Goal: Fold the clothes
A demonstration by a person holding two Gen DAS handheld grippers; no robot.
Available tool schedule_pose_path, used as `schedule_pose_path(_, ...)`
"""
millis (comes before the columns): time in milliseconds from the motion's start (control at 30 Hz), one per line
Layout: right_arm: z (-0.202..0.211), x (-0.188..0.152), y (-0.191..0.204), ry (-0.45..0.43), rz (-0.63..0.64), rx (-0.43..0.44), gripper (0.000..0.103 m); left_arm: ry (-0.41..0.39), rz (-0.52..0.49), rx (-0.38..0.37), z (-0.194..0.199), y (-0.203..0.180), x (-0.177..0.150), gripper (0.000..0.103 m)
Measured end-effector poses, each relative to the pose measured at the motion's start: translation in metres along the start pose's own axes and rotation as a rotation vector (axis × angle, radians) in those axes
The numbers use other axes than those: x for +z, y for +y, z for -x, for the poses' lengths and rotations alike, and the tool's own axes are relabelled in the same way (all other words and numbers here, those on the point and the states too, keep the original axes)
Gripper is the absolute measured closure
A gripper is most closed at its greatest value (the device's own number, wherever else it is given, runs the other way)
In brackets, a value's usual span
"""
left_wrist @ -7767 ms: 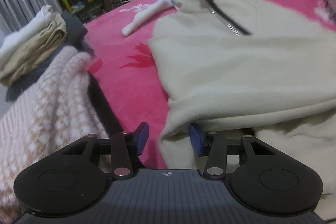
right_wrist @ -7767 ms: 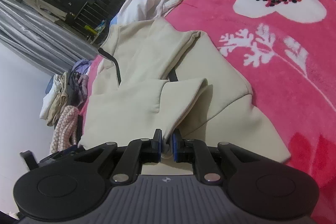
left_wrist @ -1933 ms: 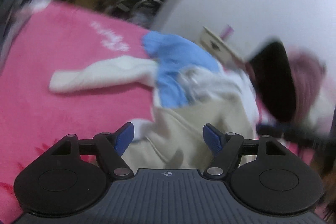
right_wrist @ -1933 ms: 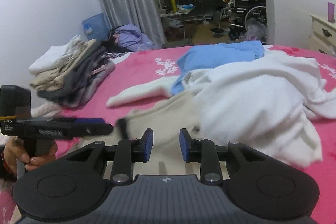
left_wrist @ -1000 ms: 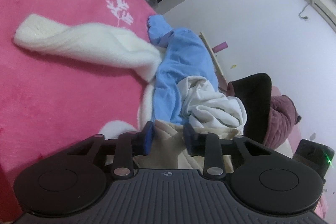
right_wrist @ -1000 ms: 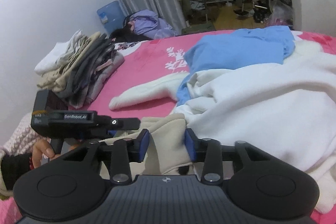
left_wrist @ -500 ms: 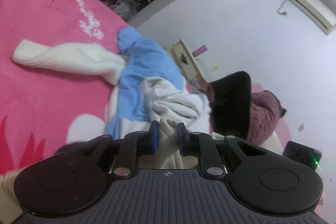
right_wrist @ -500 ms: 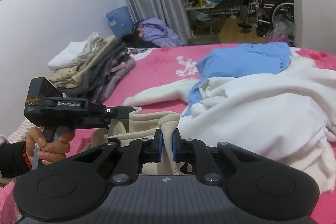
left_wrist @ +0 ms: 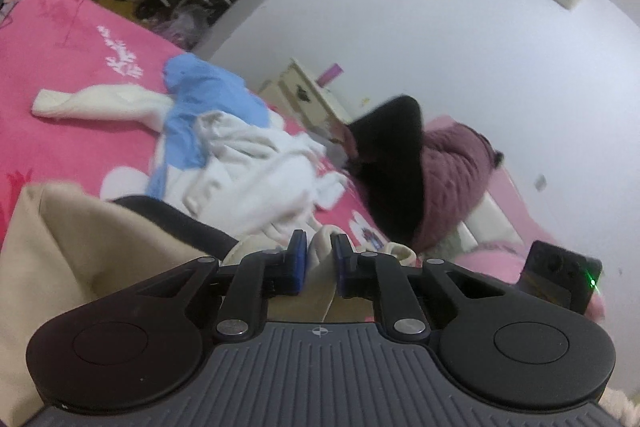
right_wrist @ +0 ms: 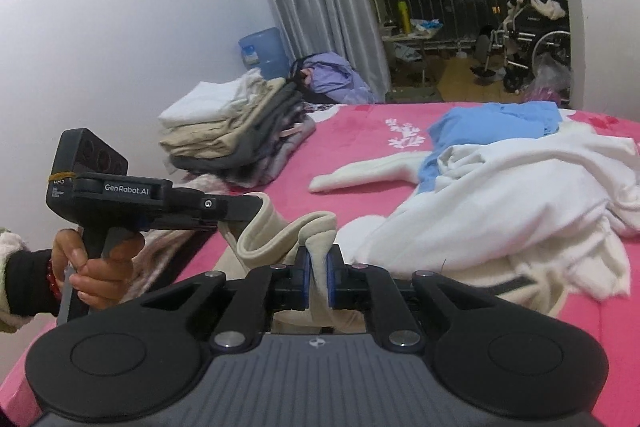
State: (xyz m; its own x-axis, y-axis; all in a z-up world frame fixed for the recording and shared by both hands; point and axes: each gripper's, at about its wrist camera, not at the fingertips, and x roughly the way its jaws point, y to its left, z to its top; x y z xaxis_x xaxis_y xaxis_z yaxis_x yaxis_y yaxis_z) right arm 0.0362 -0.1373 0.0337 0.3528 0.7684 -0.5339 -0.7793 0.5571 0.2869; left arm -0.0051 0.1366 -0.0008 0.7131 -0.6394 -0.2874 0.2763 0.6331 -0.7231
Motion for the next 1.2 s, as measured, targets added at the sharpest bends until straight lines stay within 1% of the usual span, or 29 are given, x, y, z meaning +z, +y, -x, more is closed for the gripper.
schedule_pose_path(100, 0.025, -0.021, 0.025, -0.014, -0.018, -0.017, 0.093, 0.033, -0.034, -0.031, 0.020, -0.017, -0.019, 0.091)
schedule_pose_path(233, 0.054, -0.055, 0.053, -0.023, -0.065, -0.034, 0.093, 0.097, -0.075, -0.063, 0.042, -0.035, -0.049, 0.091)
schedule_pose_path(333, 0.074, -0.086, 0.072, -0.029, -0.114, -0.042, 0.093, 0.147, -0.110, -0.084, 0.054, -0.043, -0.072, 0.091)
schedule_pose_path(467, 0.094, -0.126, 0.086, -0.035, -0.191, -0.049, 0.093, 0.234, -0.111, -0.097, 0.063, -0.044, -0.101, 0.091)
schedule_pose_path(600, 0.107, -0.161, 0.094, -0.027, -0.251, -0.057, 0.093, 0.345, -0.160, -0.098, 0.066, -0.047, -0.130, 0.091)
schedule_pose_path(733, 0.117, -0.189, 0.093, -0.021, -0.317, -0.049, 0.093, 0.454, -0.186, -0.097, 0.066, -0.044, -0.154, 0.091)
schedule_pose_path(833, 0.124, -0.208, 0.087, -0.026, -0.374, -0.032, 0.093, 0.517, -0.182, -0.095, 0.066, -0.039, -0.169, 0.091)
schedule_pose_path(967, 0.132, -0.225, 0.083, -0.045, -0.423, -0.008, 0.093, 0.594, -0.212, -0.098, 0.065, -0.039, -0.186, 0.092)
schedule_pose_path(1033, 0.137, -0.230, 0.083, -0.050, -0.425, 0.001, 0.093, 0.627, -0.252, -0.107, 0.066, -0.043, -0.192, 0.092)
schedule_pose_path(1100, 0.141, -0.234, 0.085, -0.040, -0.407, -0.005, 0.093, 0.659, -0.326, -0.103, 0.068, -0.049, -0.198, 0.092)
schedule_pose_path(1133, 0.142, -0.237, 0.086, -0.021, -0.386, -0.022, 0.093, 0.676, -0.369, -0.093, 0.069, -0.052, -0.202, 0.092)
schedule_pose_path(1200, 0.138, -0.242, 0.091, 0.053, -0.322, -0.061, 0.094, 0.713, -0.462, -0.072, 0.069, -0.055, -0.211, 0.092)
